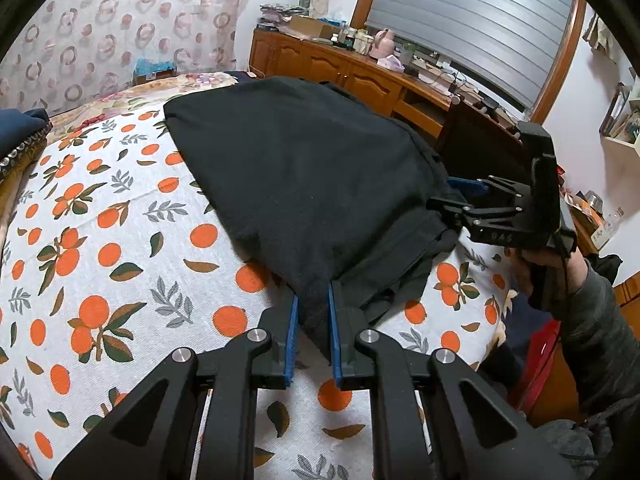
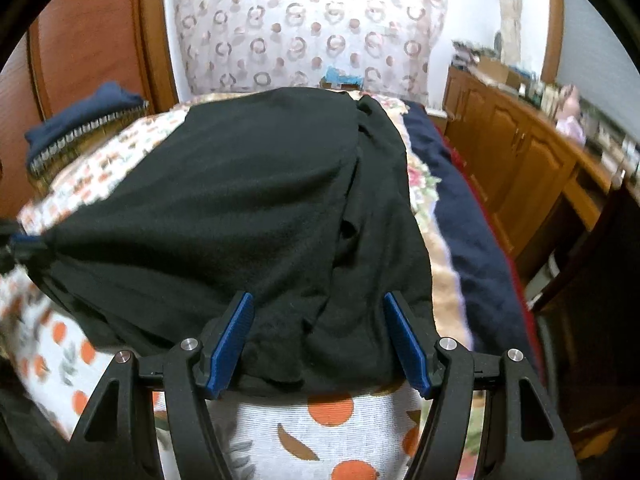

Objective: Fold small clothes

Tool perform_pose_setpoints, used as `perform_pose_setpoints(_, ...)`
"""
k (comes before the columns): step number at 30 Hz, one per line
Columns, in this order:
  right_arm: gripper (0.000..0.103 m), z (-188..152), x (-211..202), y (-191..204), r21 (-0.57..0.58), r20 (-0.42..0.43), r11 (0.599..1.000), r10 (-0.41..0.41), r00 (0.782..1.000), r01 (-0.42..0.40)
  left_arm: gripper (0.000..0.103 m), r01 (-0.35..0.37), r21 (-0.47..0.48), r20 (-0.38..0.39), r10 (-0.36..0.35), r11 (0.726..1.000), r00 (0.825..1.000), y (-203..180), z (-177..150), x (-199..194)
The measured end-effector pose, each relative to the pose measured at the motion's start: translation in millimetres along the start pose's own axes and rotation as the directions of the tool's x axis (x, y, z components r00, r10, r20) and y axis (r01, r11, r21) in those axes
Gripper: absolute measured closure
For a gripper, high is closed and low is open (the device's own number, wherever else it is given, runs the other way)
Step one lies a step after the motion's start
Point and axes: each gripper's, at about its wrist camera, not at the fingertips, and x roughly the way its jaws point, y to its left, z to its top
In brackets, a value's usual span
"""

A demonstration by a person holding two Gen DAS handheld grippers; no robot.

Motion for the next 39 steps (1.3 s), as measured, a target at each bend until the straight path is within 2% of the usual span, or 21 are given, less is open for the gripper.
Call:
perform_pose_setpoints(1,0.036,-0.3,-0.6,-0.2,0.002,0.005,1.000,-0.005,1.000,0.005,0.089,0.005,0.005,0.003,-0.005,1.000,1.000,-1.7,0.4,-0.5)
perform_pose_setpoints(4,0.059,0.6,-2.9,1.3,-0.011,0.007,0.999,0.031,0.999,-0.031,0.089,0.034,0.006,0.033,-0.034,0.999,0.999,-4.0,4.6,-7.1)
perform_pose_setpoints(6,0.070,0.0,-6.3,2.5,-0.026,0.012,0.999,0.040,0.999,-0.040,0.089,0.036,0.015,0.061,-0.037,0.999,0.997,-5.2,10.3,-13.0)
perform_pose_setpoints(7,0.082,0.4,-7.1,1.7,-0.029,0.013,0.999,0.037,0.999,-0.036,0.089,0.046,0.014,0.071,-0.047,0.999,0.996,-6.0,14.0,-15.1)
perform_pose_setpoints(10,0.090,1.1,-9.3,-2.8,-0.024,0.012,0.999,0.048,0.999,-0.048,0.089,0.067,0.017,0.091,-0.069,0.998,0.993,-7.6,24.6,-21.1)
perform_pose_setpoints(14,0.091,20.6,-31.0,-10.3,-0.025,0.053,0.996,0.084,0.995,-0.083,0.089,0.090,0.013,0.136,-0.091,0.996,0.987,-1.8,52.4,-31.9)
perform_pose_setpoints(17,0.091,52.3,-51.4,-20.9,-0.033,0.108,0.995,0.102,0.989,-0.099,0.089,0.084,-0.003,0.172,-0.082,0.996,0.982,11.8,77.2,-35.3)
perform_pose_setpoints(20,0.092,85.5,-50.7,-27.6,-0.059,0.128,0.993,0.113,0.985,-0.106,0.089,0.075,-0.043,0.185,-0.066,0.996,0.980,33.6,101.8,-29.5)
perform_pose_setpoints(27,0.091,148.5,-4.7,-28.8,-0.104,0.093,0.988,0.125,0.988,-0.115,0.089,0.004,-0.111,0.152,0.013,0.994,0.988,79.5,143.1,5.9)
perform_pose_setpoints(34,0.091,189.4,56.5,-43.7,-0.056,0.053,0.986,0.161,0.985,-0.158,0.089,-0.034,-0.157,0.104,0.051,0.987,0.993,113.2,164.1,39.3)
perform_pose_setpoints(36,0.087,193.0,62.8,-44.9,-0.044,0.057,0.985,0.168,0.984,-0.166,0.089,-0.043,-0.167,0.092,0.059,0.985,0.994,118.9,165.9,48.3)
perform_pose_setpoints(38,0.073,197.9,69.5,-47.9,-0.036,0.079,0.989,0.148,0.986,-0.146,0.089,-0.042,-0.167,0.084,0.057,0.985,0.995,121.0,168.4,54.9)
perform_pose_setpoints(39,0.069,199.2,70.4,-49.7,-0.032,0.097,0.990,0.138,0.986,-0.135,0.089,-0.038,-0.168,0.082,0.052,0.985,0.995,122.8,168.8,58.4)
